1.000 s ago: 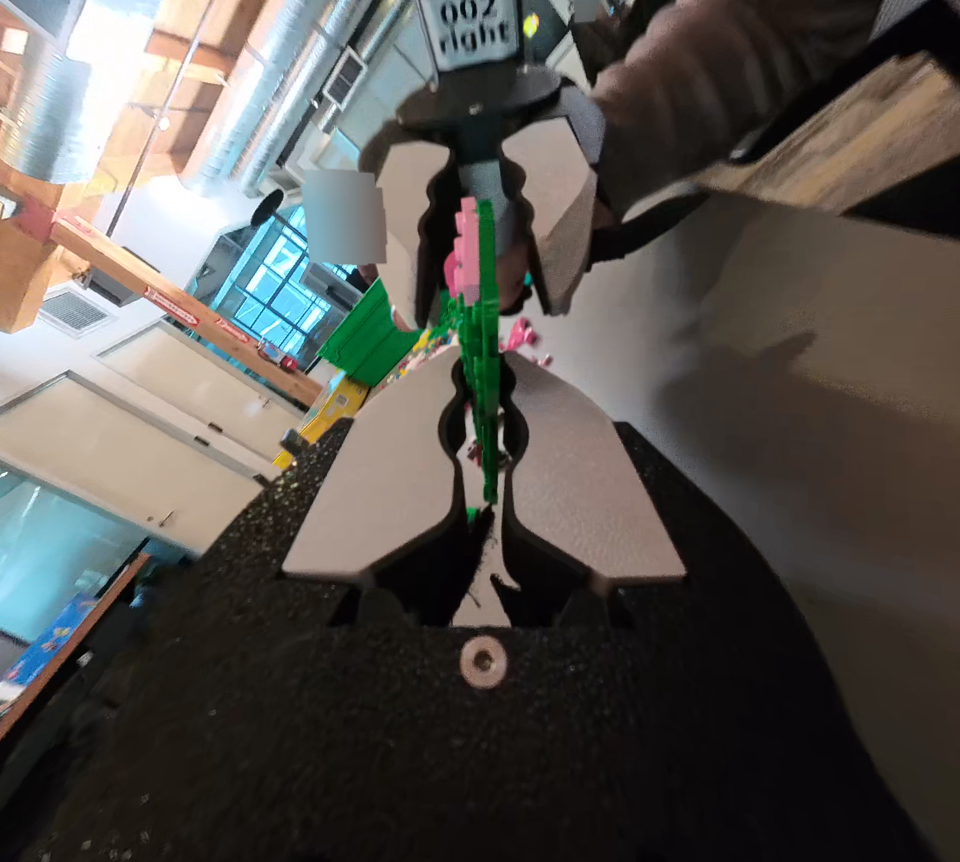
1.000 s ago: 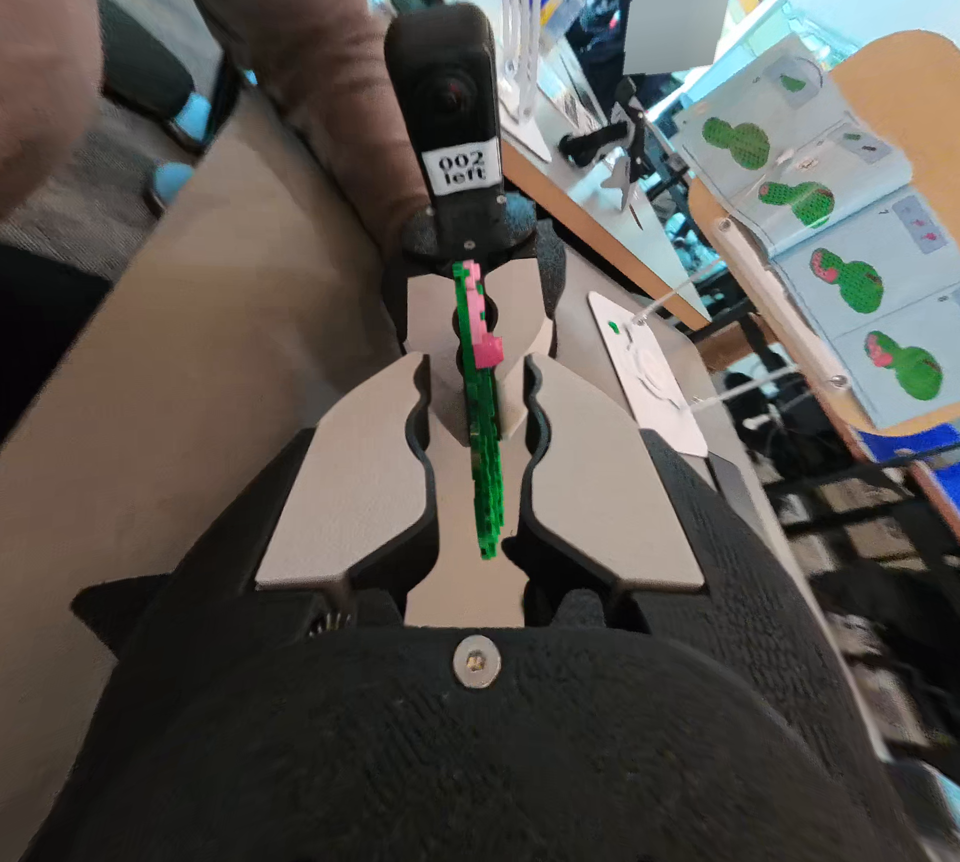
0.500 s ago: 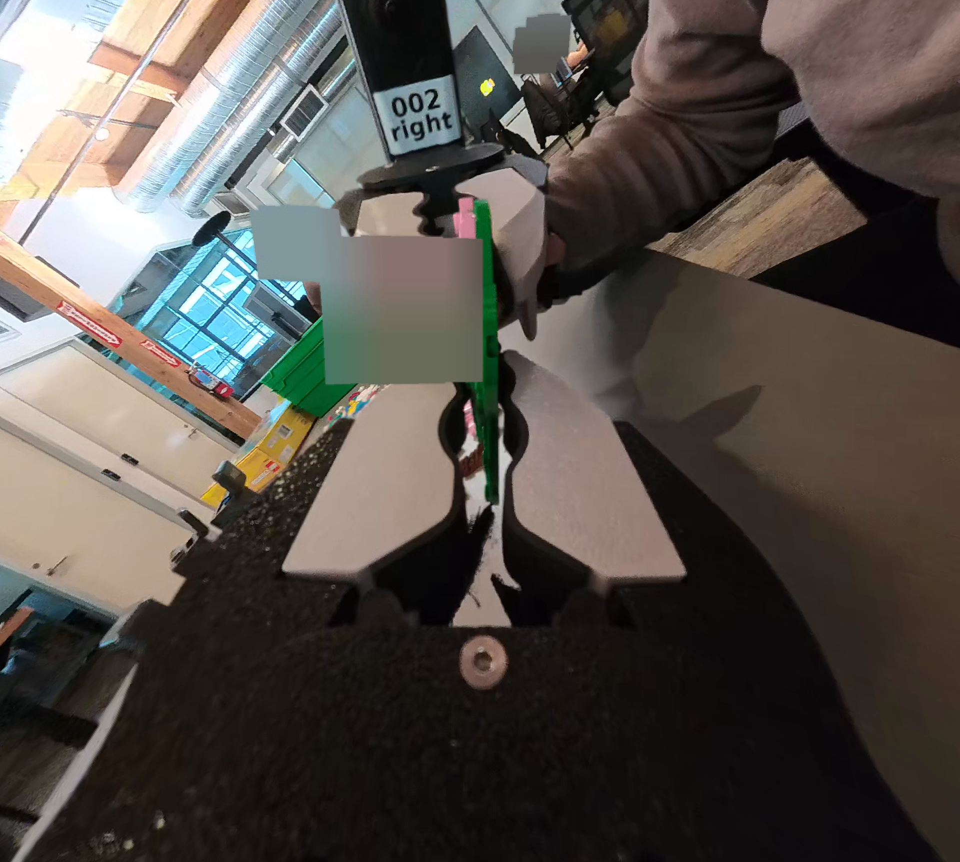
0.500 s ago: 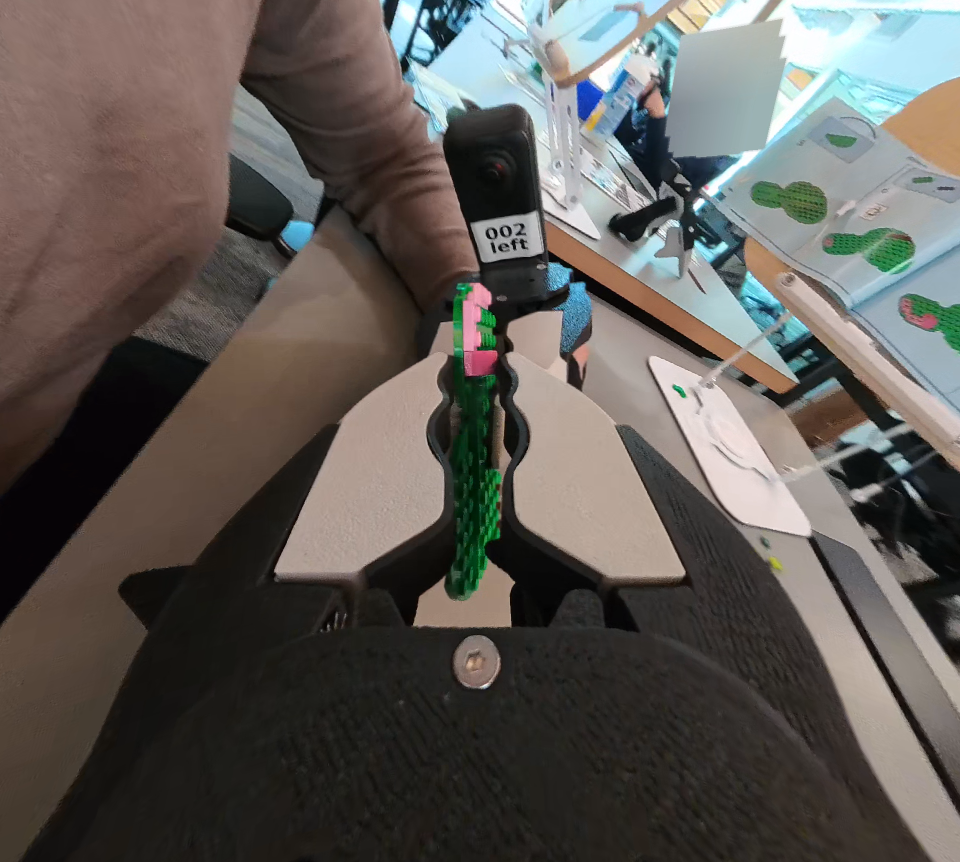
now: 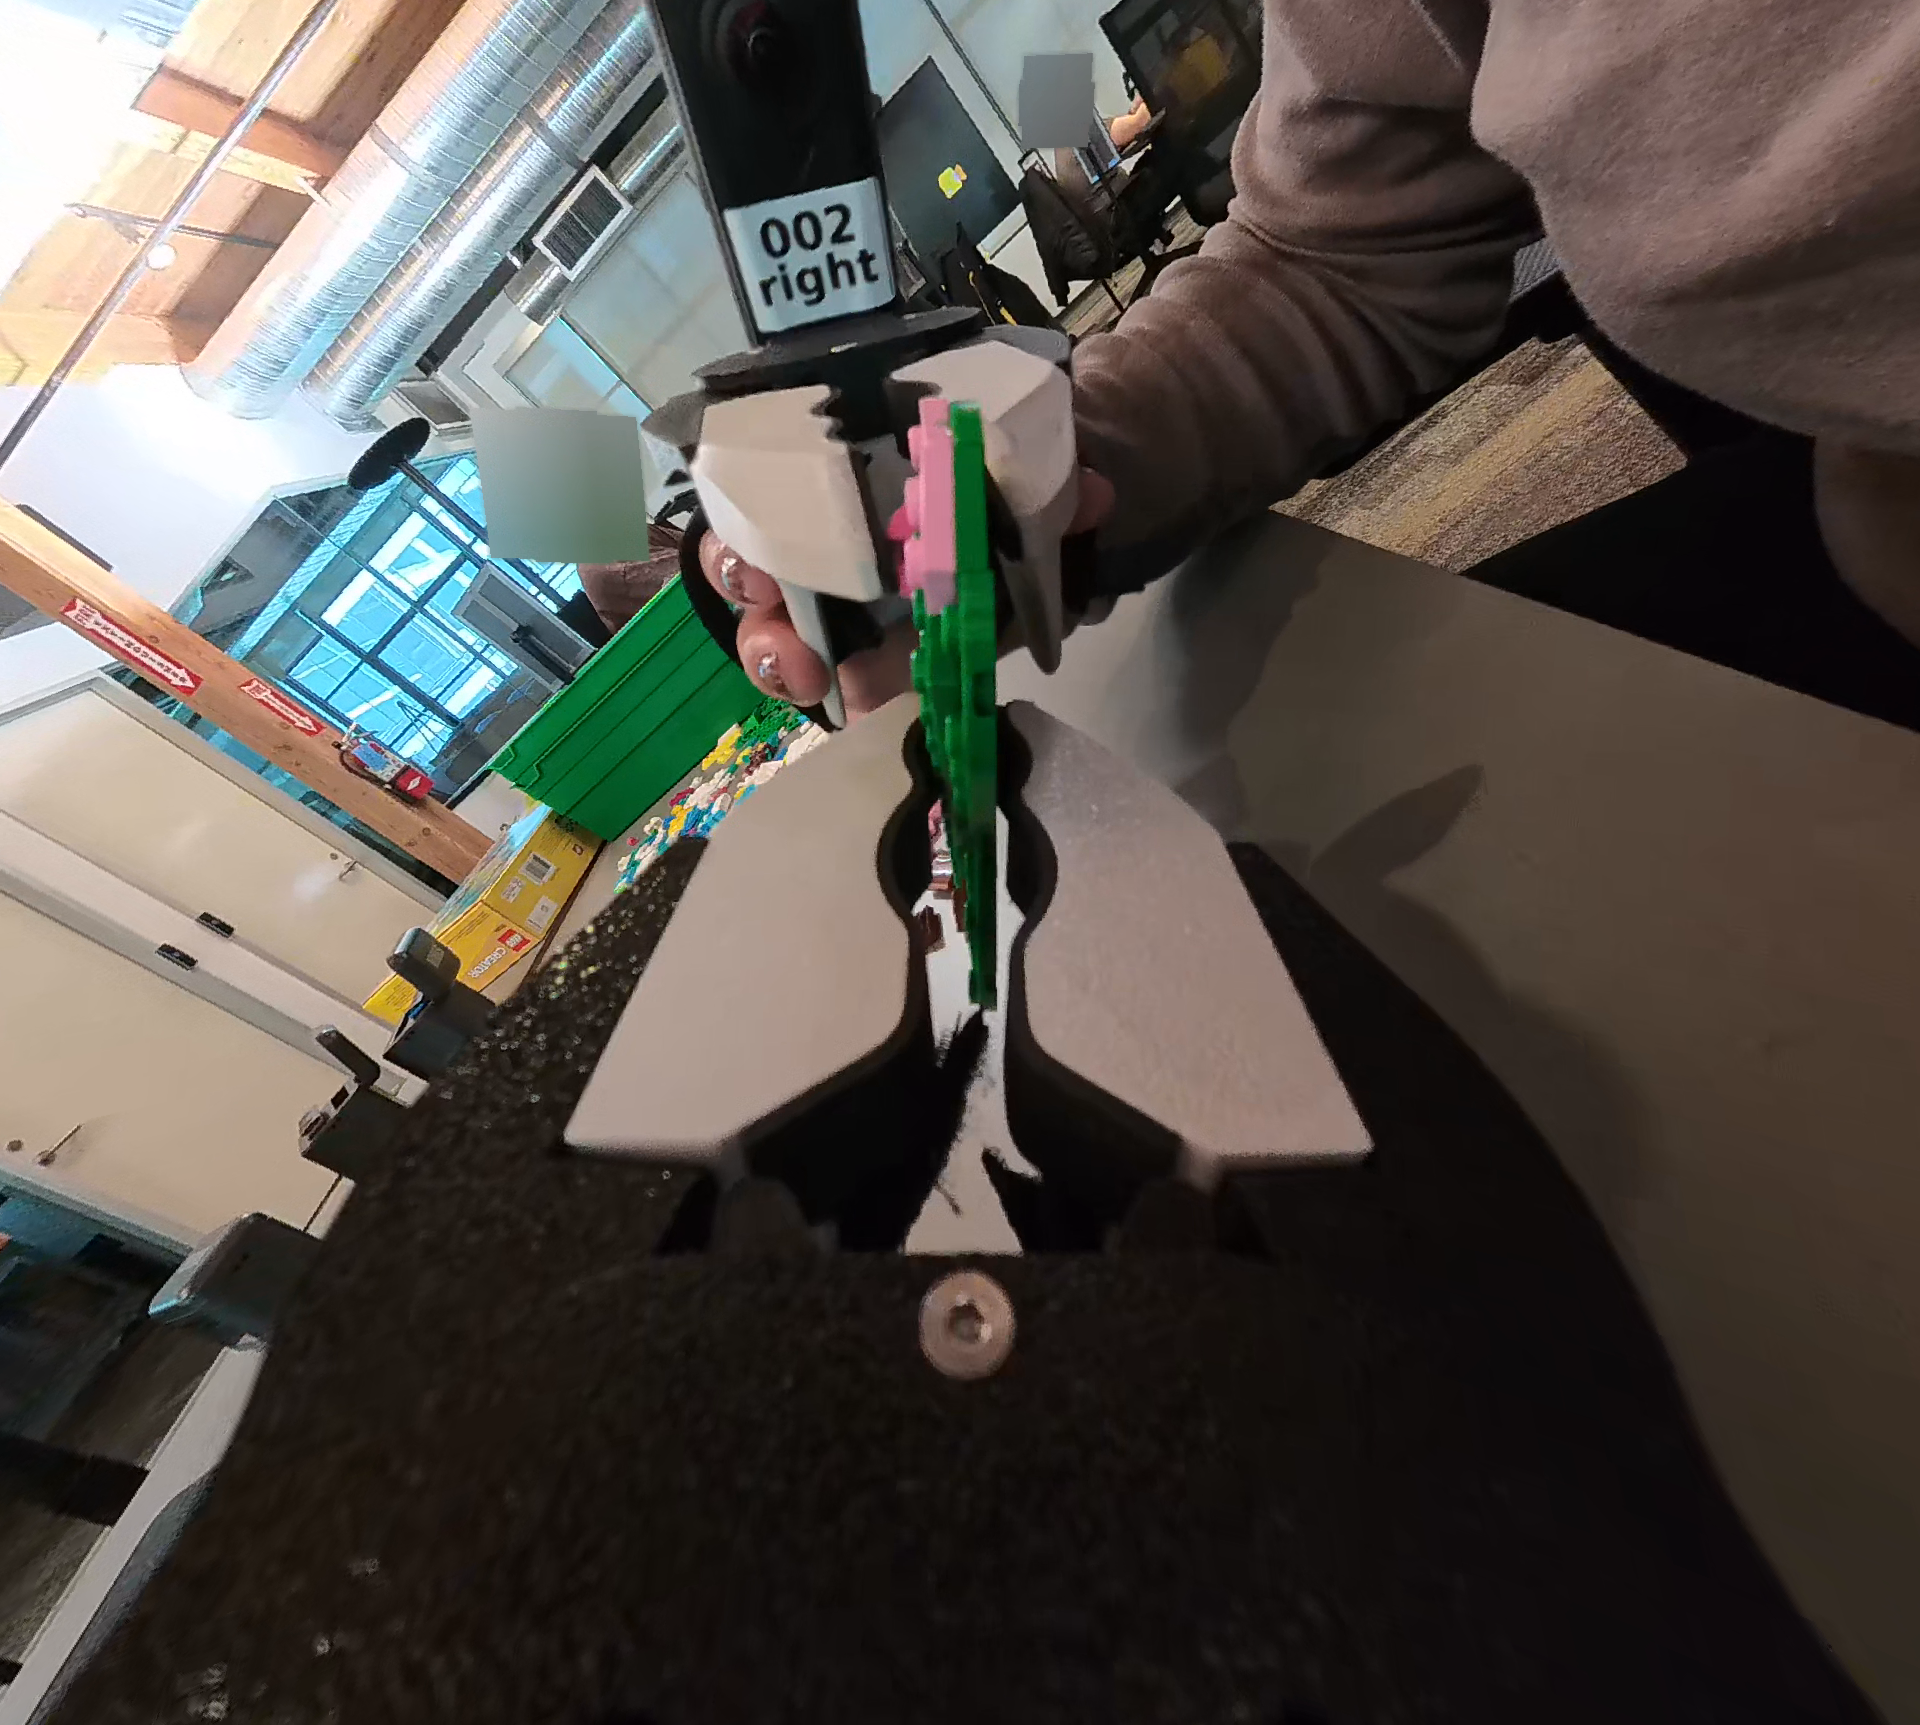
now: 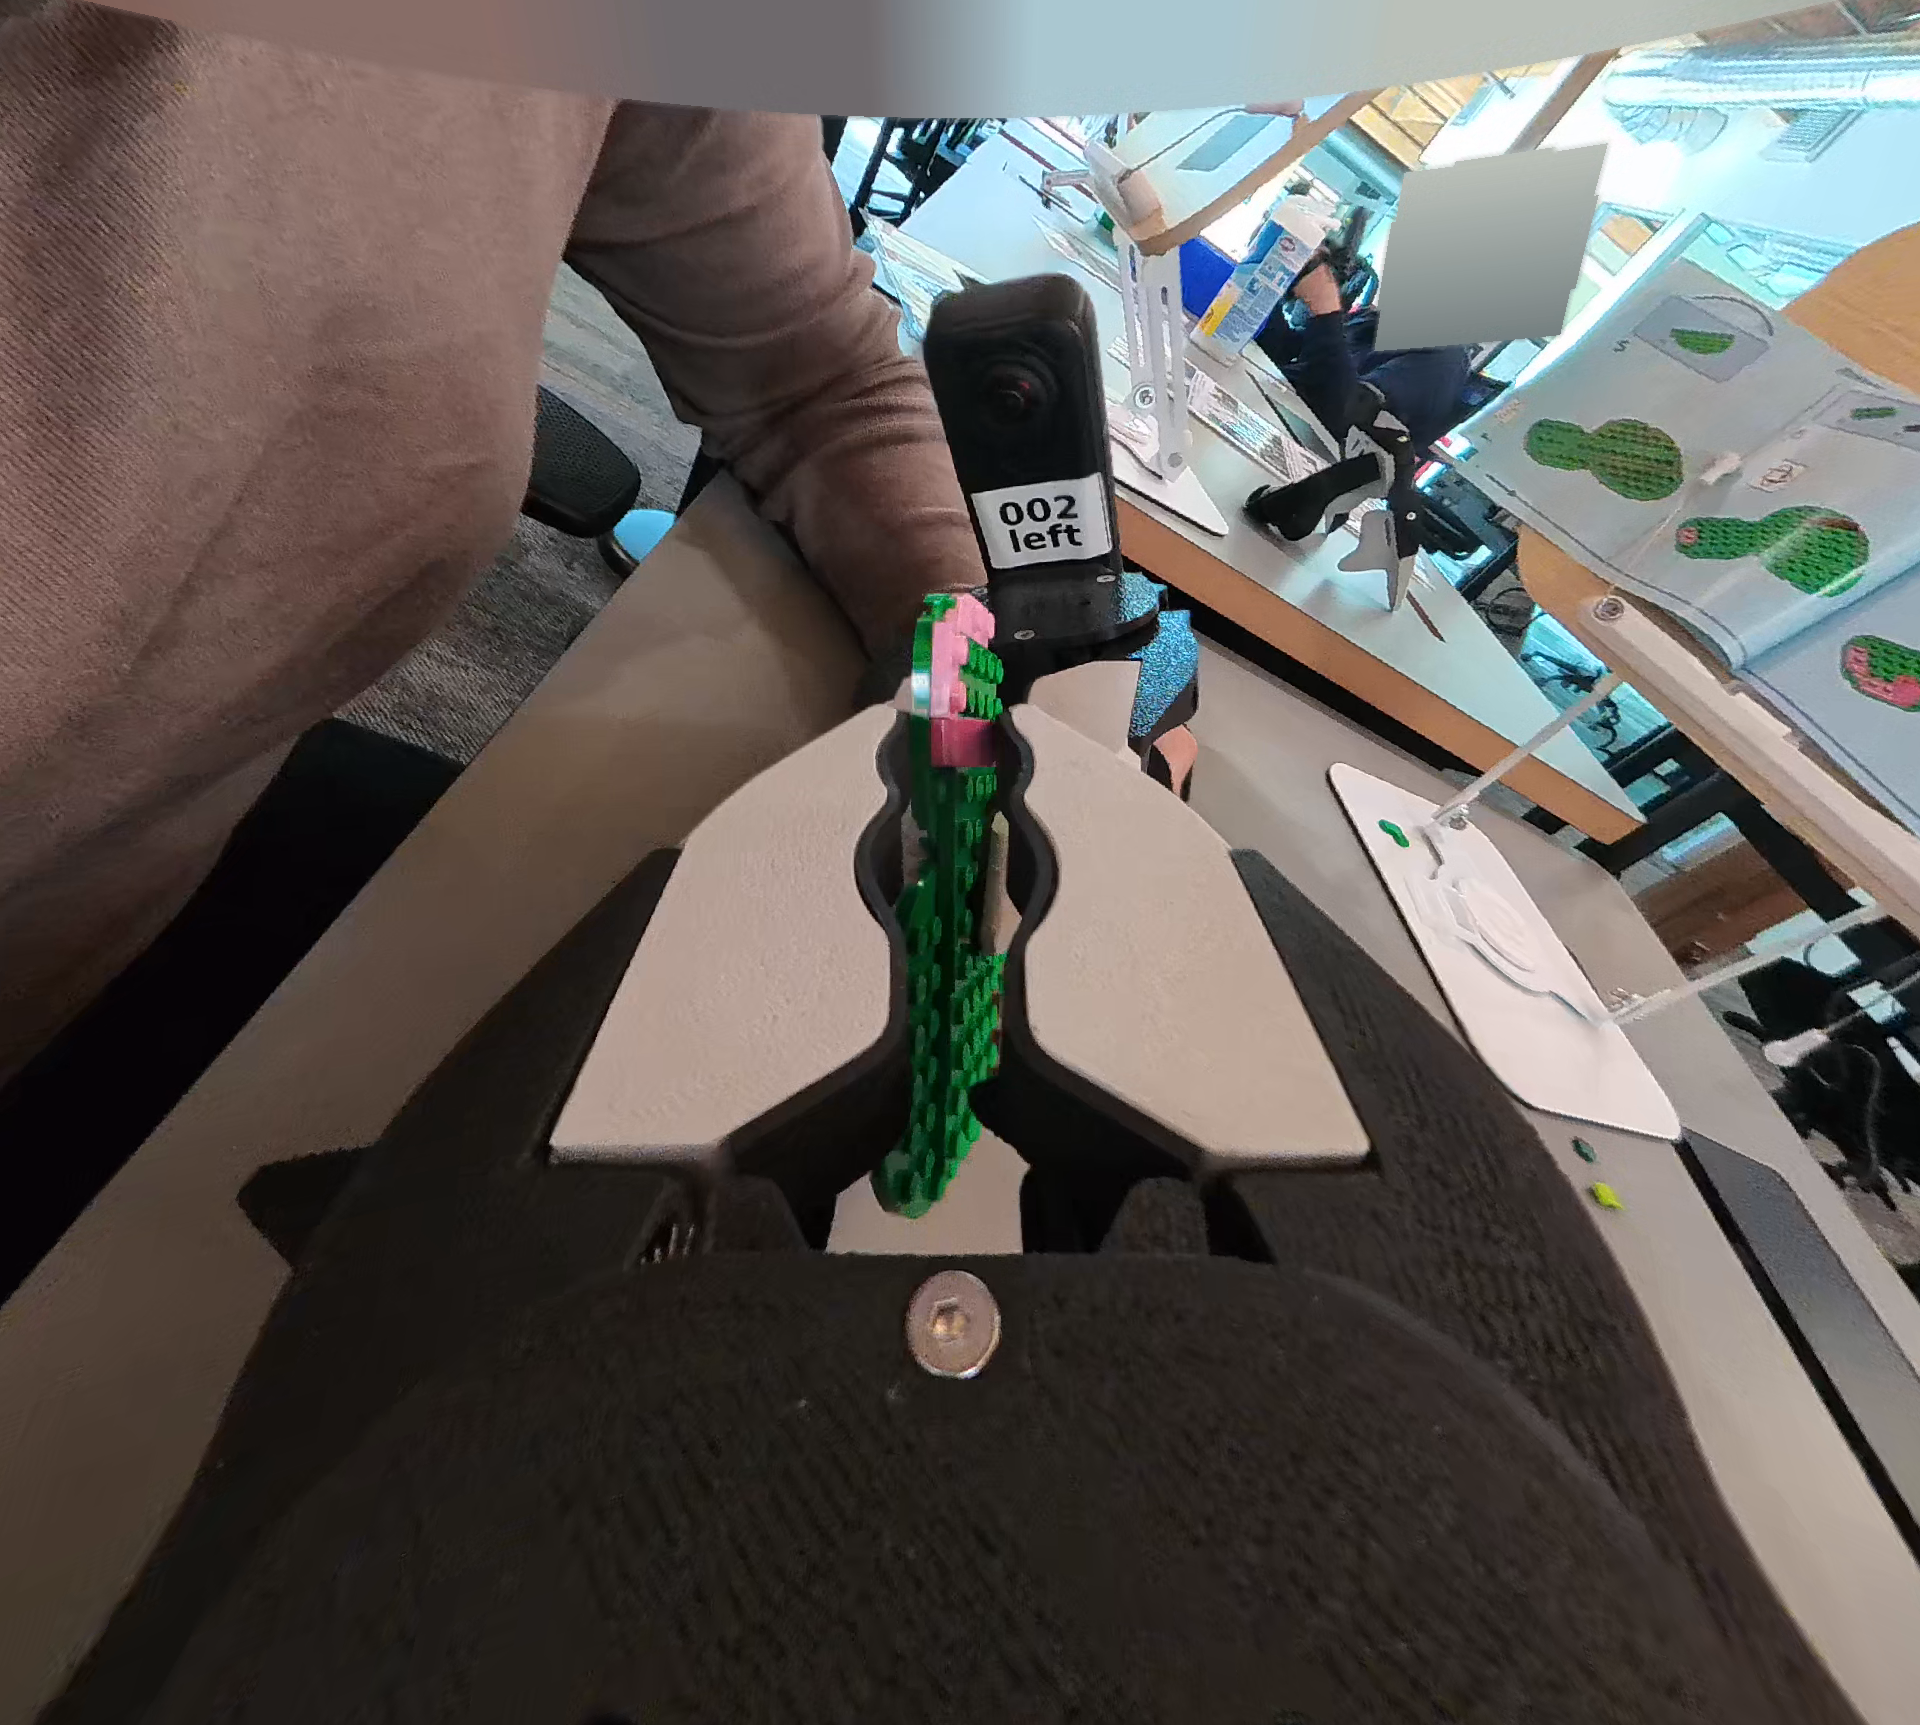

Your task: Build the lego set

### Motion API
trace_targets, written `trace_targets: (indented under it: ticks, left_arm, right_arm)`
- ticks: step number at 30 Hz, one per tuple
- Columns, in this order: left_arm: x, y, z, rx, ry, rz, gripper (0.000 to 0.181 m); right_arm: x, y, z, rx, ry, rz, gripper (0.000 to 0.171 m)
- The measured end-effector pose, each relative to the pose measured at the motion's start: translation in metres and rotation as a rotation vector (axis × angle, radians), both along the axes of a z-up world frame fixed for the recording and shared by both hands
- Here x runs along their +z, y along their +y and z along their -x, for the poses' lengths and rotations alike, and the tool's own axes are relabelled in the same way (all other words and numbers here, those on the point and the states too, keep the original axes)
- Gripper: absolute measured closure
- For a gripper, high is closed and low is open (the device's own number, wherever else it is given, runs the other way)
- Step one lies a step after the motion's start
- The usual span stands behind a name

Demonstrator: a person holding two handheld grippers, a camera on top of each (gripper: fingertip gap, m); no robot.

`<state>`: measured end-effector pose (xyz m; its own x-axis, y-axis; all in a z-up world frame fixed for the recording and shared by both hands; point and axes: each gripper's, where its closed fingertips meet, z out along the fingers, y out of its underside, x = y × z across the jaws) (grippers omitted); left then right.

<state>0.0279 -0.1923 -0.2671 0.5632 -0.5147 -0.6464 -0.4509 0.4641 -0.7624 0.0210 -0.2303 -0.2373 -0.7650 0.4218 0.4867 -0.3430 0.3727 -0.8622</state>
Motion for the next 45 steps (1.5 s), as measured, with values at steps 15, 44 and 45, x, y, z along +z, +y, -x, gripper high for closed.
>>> trace_targets:
  ticks: [15, 44, 45]
  left_arm:
    - [-0.006, 0.001, -0.002, -0.006, 0.021, 0.029, 0.172]
    - [-0.024, 0.054, 0.093, 0.654, 0.419, -0.144, 0.173]
    - [-0.023, 0.056, 0.097, 0.678, 0.431, -0.152, 0.172]
  right_arm:
    - [-0.009, 0.0, -0.001, 0.006, -0.031, -0.07, 0.158]
    - [-0.017, 0.135, 0.036, -0.848, 0.195, 0.118, 0.163]
    - [-0.019, 0.142, 0.037, -0.888, 0.183, 0.114, 0.166]
